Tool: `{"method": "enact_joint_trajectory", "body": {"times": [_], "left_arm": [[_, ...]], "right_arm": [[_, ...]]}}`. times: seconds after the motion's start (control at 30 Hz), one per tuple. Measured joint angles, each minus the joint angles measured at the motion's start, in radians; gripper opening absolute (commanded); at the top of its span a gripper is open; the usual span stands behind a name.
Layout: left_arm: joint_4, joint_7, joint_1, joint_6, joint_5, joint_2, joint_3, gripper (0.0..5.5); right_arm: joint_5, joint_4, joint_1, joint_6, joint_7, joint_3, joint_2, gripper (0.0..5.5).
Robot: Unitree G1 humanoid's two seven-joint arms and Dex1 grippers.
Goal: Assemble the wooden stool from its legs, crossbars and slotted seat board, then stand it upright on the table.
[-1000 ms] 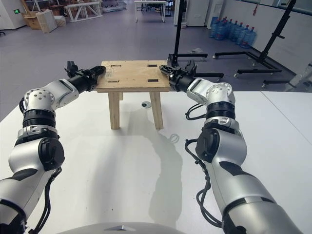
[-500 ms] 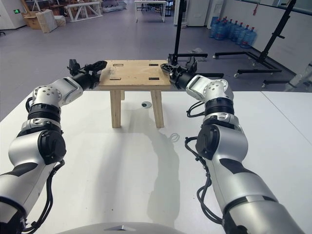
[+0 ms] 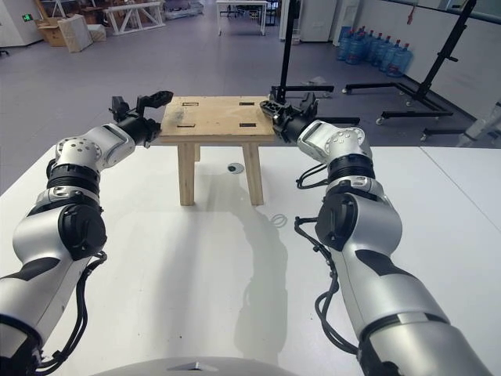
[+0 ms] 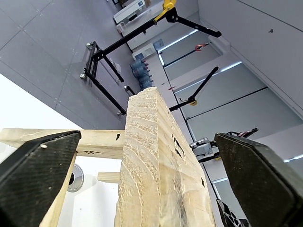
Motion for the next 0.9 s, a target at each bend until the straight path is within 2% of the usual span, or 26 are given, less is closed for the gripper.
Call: {"method": "enact_joint_trajectory", "body": {"times": [0.43,0.9], "left_arm": [[0.051,-0.014,-0.020,-0.049,0.022,-0.003,0.004,5.18],[0.079,-0.016,-0.024,-0.061,0.022,-0.005,0.061,5.18]], "right_arm": [[0.000,0.043,-0.012,-0.037,0.005,-0.010,-0.007,2.89],[0.011,0.073,-0.009,-0.047,-0.003,-0.058,-0.020,2.89]]}}
